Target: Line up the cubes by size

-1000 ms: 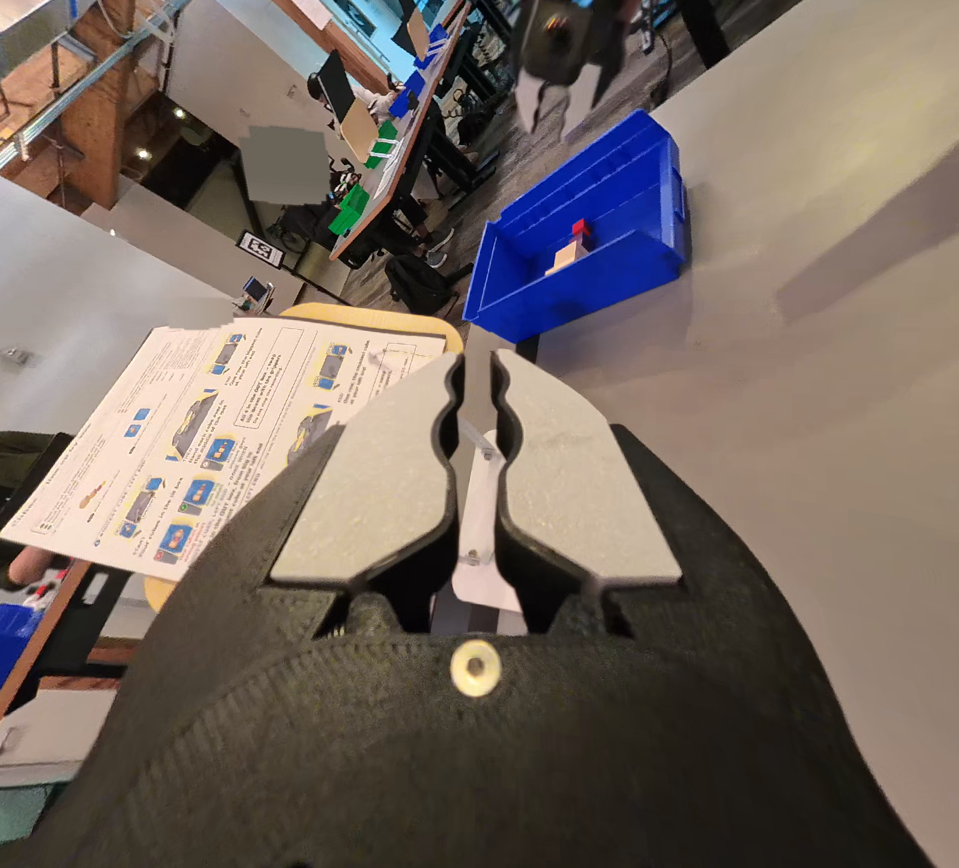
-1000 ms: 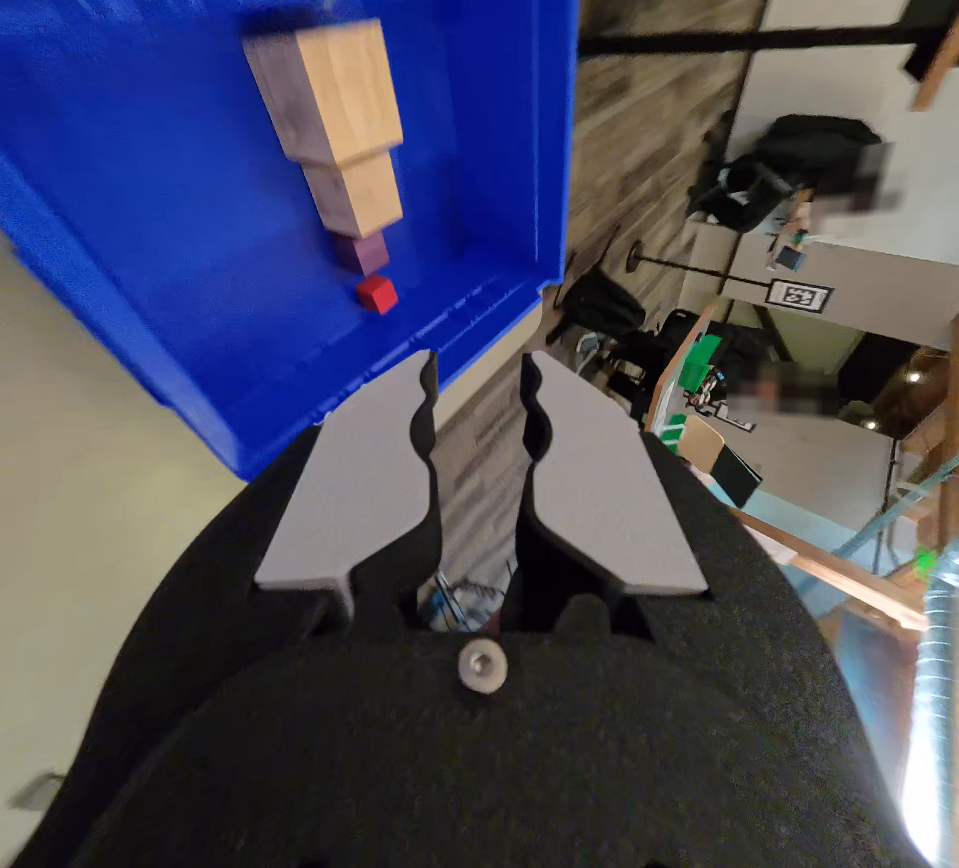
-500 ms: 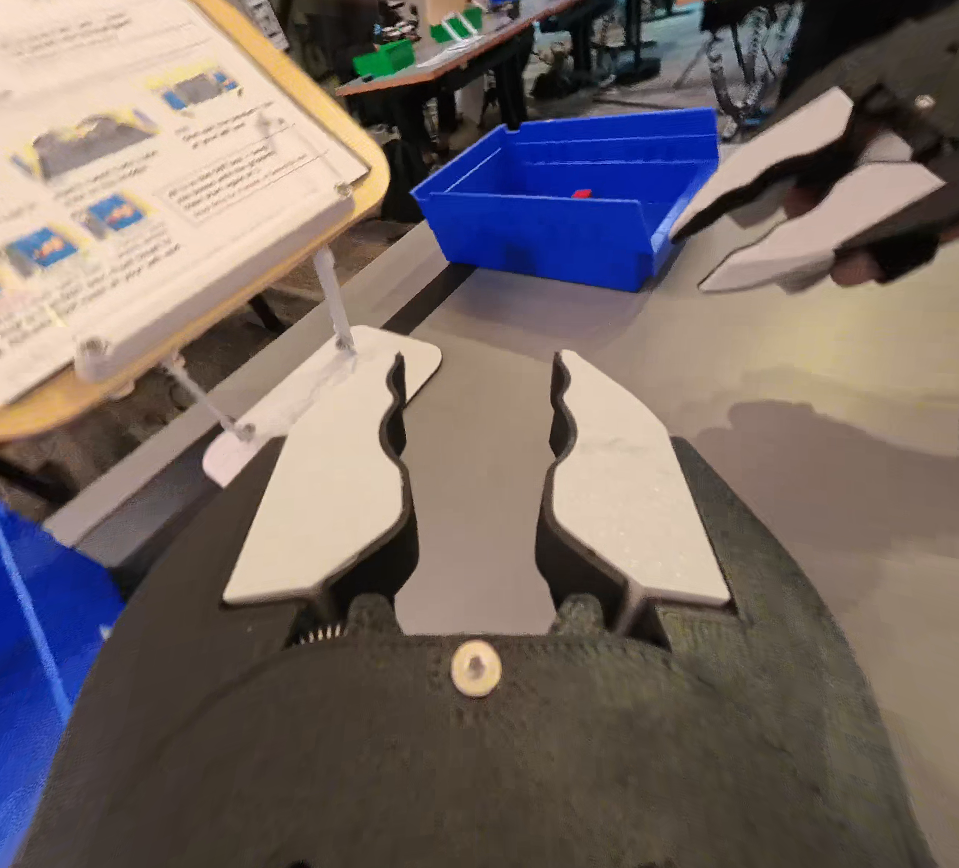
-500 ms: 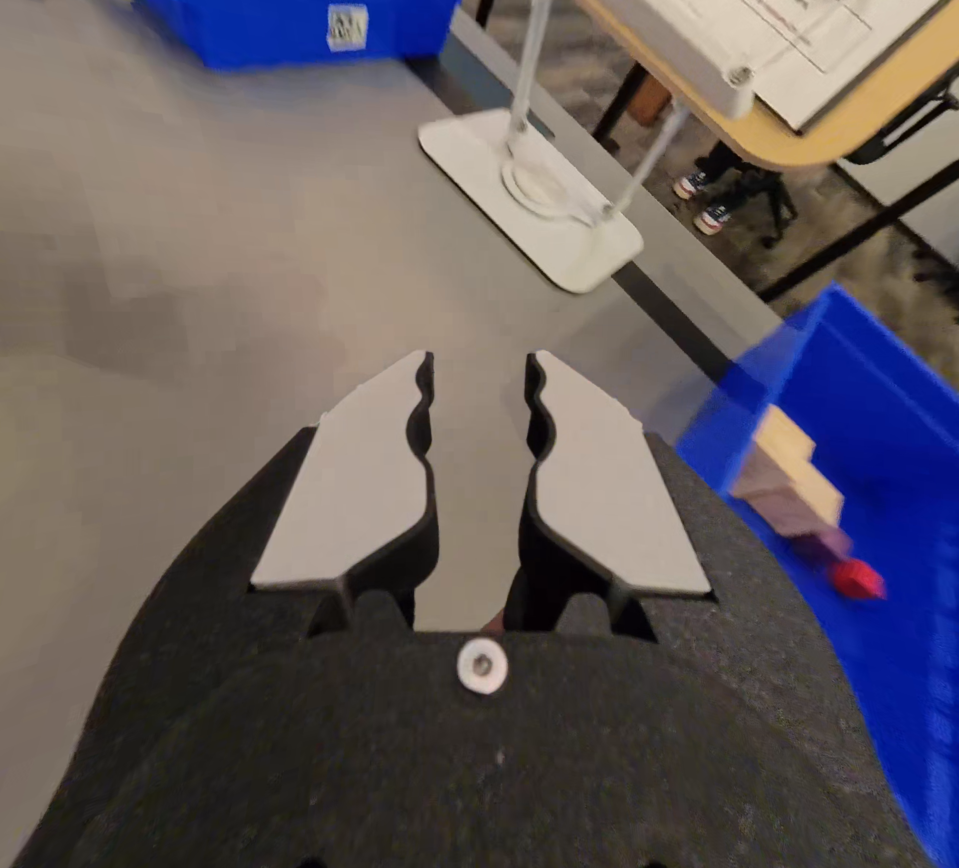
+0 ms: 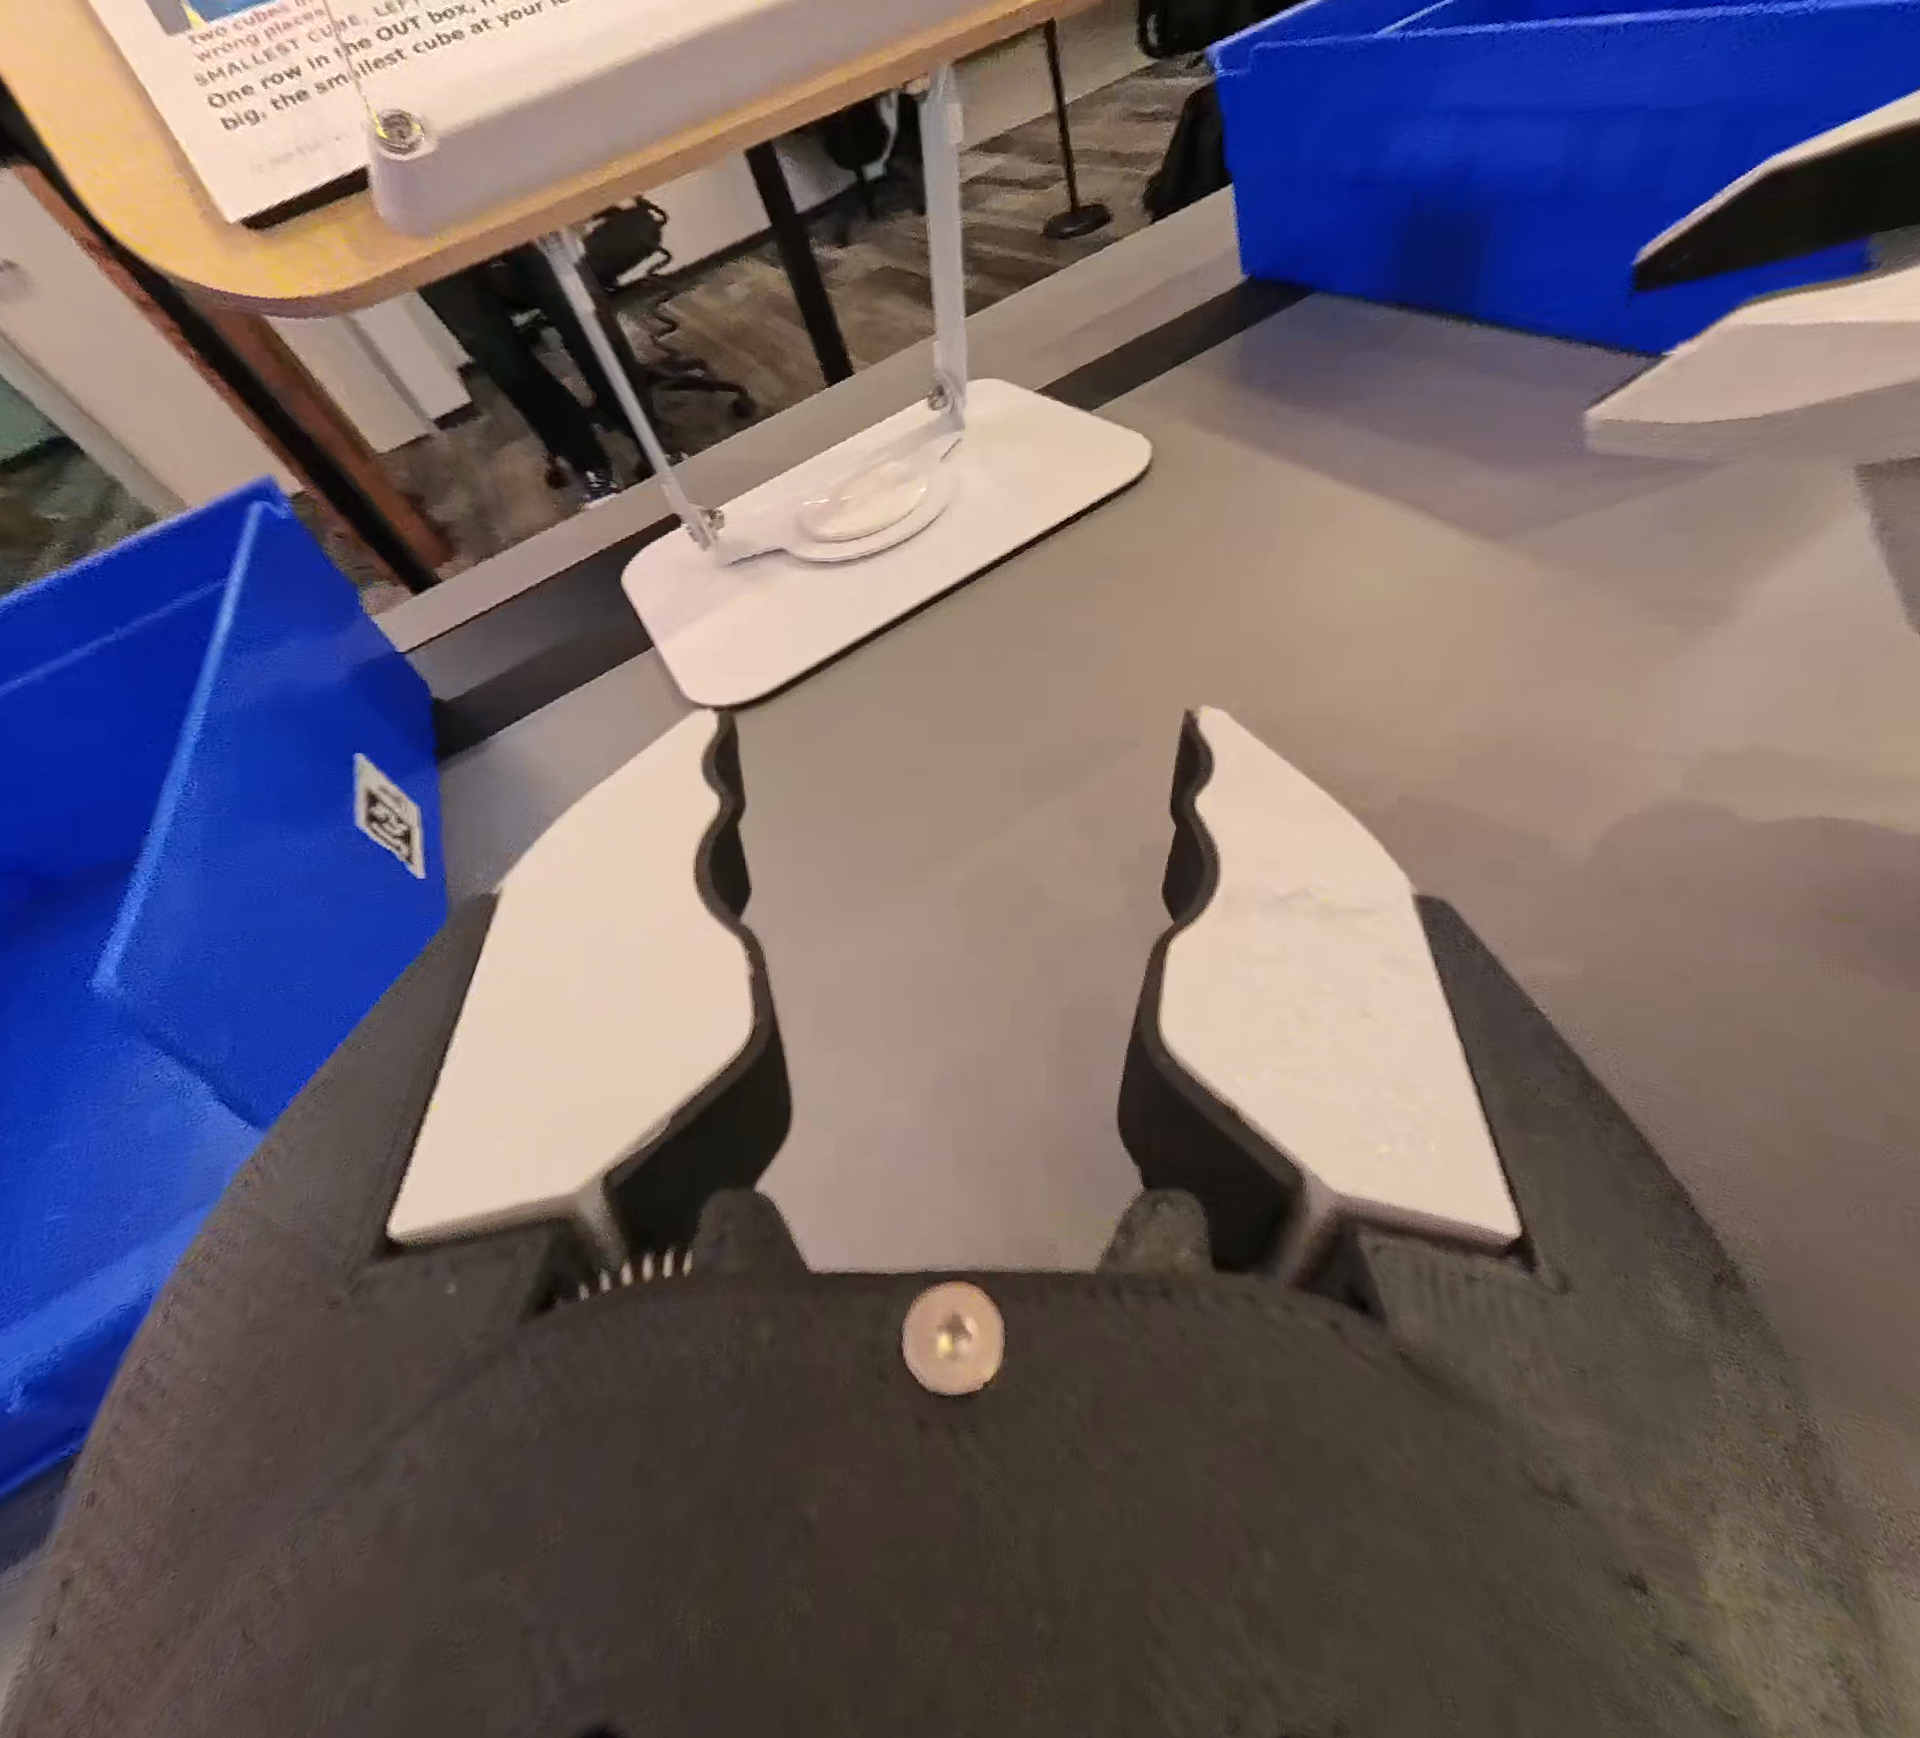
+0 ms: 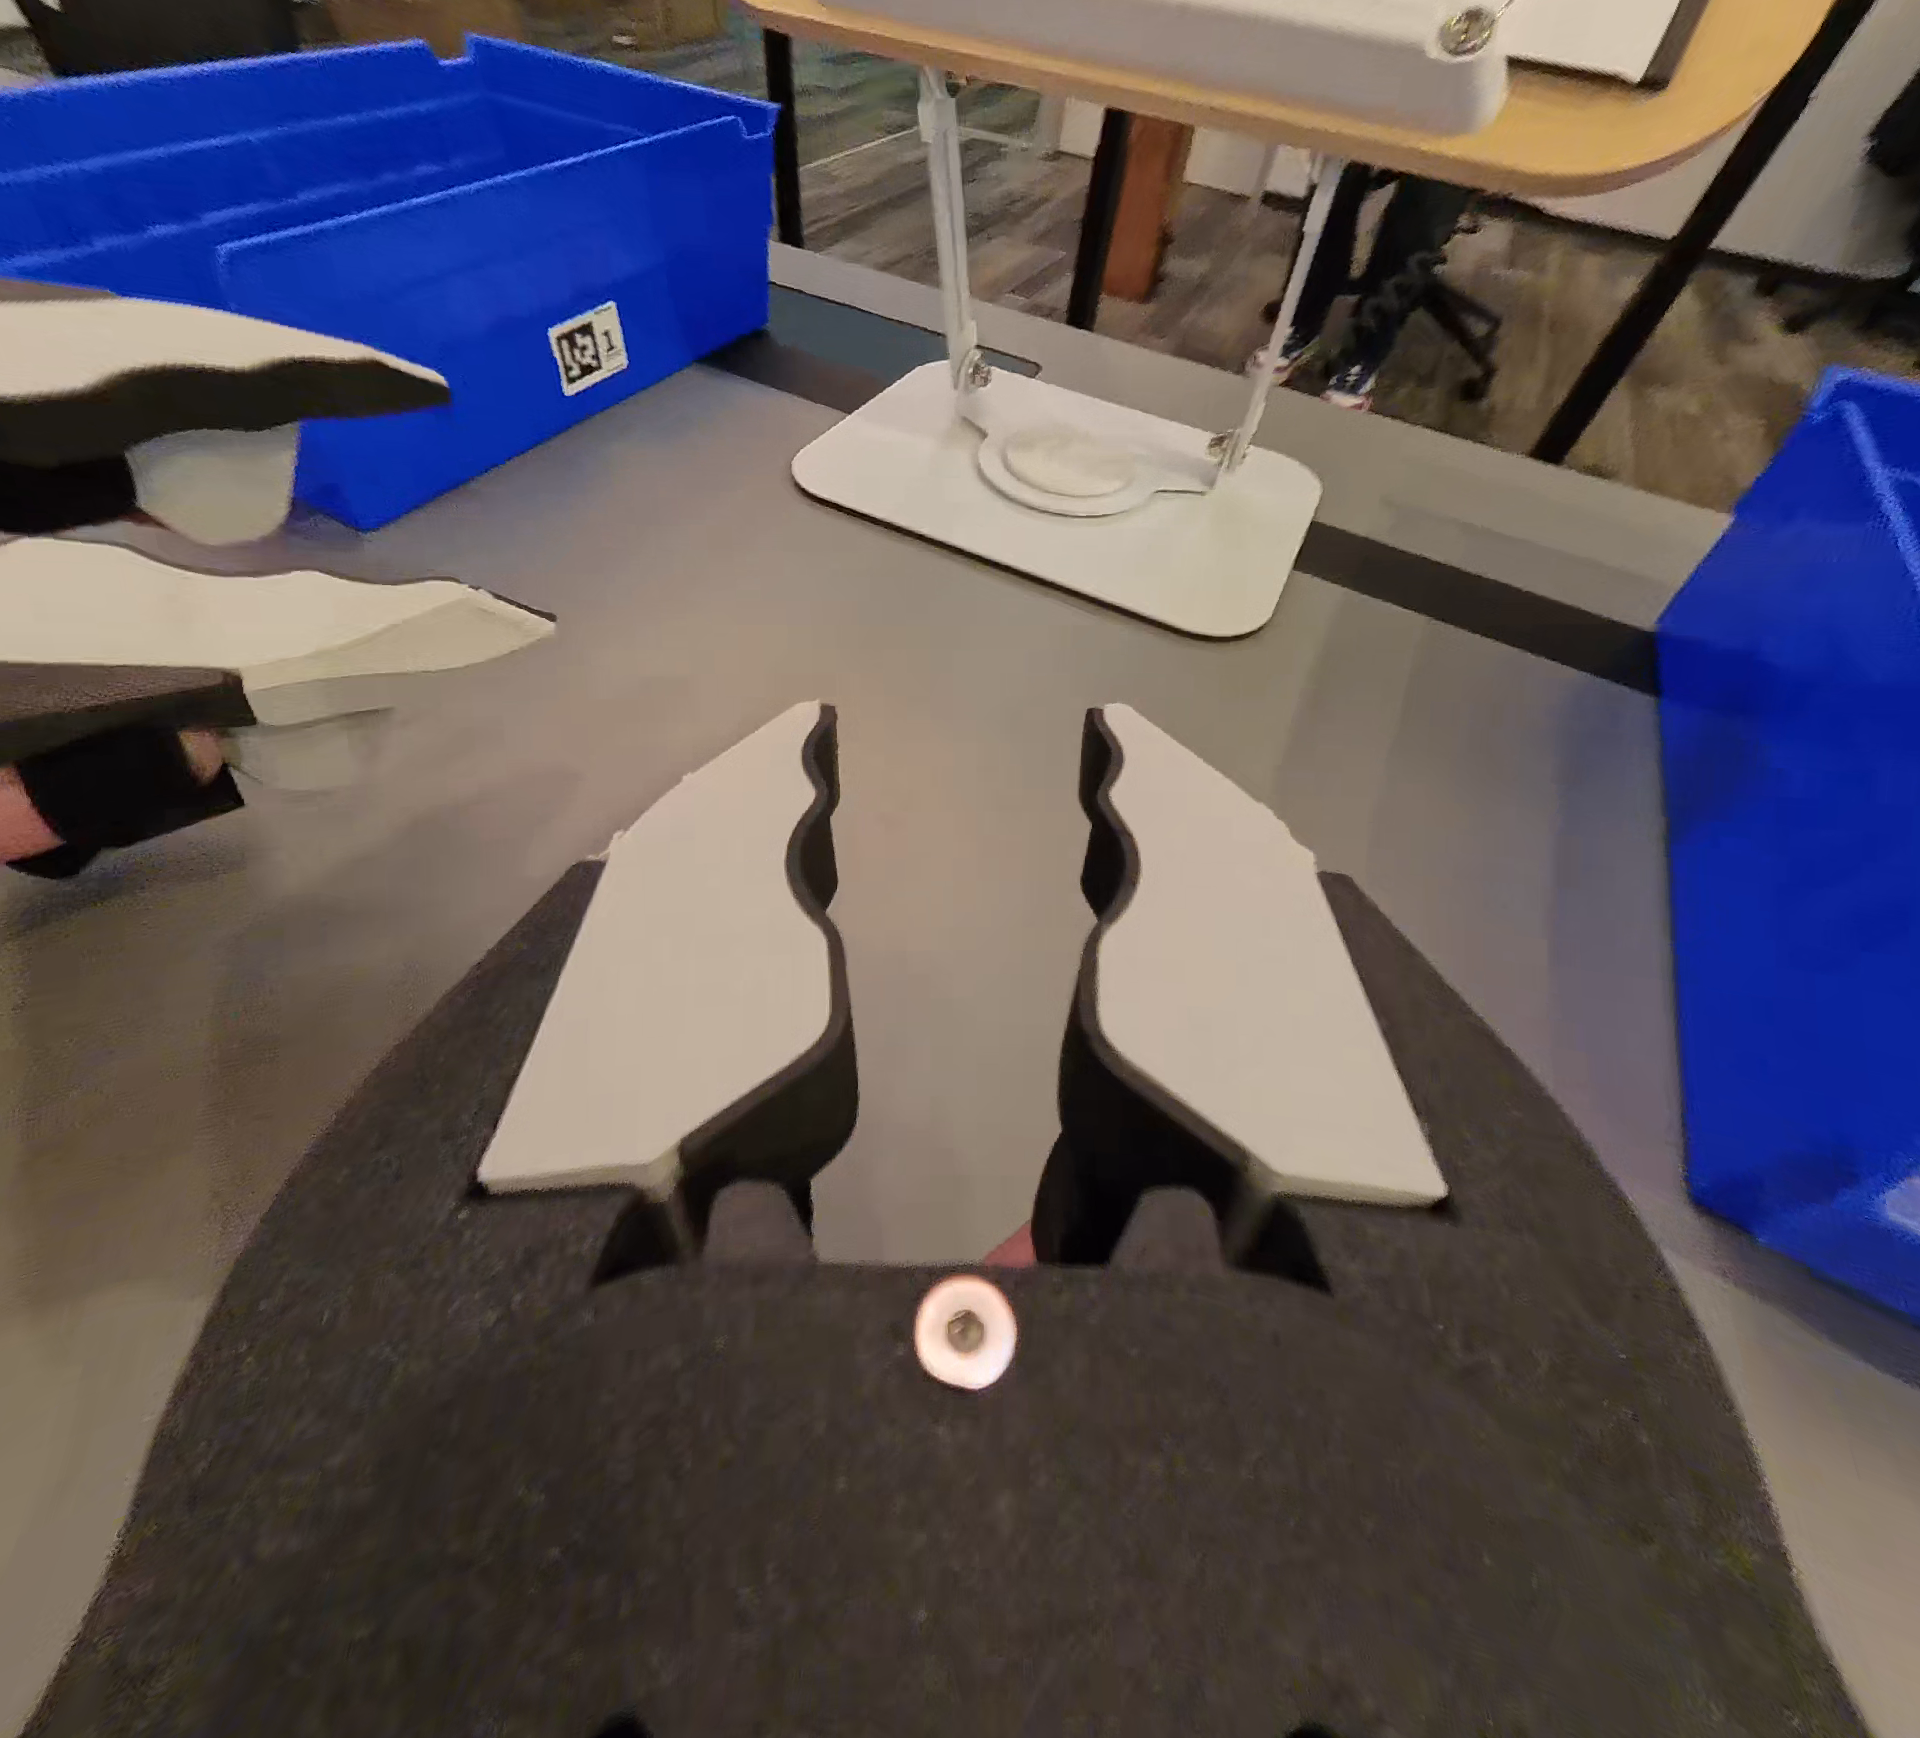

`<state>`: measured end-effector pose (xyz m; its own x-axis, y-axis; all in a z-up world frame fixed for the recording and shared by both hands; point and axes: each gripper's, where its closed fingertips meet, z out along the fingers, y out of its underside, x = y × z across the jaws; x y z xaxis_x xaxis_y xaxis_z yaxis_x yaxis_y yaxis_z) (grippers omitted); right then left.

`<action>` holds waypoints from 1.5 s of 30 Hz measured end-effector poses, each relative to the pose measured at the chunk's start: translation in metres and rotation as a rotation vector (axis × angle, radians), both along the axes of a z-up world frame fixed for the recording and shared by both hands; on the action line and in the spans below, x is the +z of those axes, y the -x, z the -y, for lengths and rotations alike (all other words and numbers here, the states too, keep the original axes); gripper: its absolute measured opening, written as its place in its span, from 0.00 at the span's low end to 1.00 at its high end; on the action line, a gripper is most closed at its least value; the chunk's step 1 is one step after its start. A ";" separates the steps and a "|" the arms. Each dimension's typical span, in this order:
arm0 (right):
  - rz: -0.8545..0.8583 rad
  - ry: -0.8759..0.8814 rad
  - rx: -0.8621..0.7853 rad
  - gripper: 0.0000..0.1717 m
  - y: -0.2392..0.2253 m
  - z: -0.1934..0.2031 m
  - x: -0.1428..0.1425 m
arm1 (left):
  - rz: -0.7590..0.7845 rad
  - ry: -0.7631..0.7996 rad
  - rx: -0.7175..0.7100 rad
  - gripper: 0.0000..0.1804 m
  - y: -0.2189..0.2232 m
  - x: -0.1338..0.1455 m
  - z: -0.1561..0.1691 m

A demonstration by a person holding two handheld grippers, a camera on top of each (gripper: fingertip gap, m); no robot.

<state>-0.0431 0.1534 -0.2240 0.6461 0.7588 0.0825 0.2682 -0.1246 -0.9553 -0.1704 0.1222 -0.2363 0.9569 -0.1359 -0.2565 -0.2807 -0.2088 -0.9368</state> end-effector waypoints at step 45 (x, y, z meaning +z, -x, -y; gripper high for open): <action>0.440 -0.434 0.009 0.26 -0.022 -0.011 -0.023 | 0.030 -0.007 0.030 0.34 0.003 -0.004 -0.012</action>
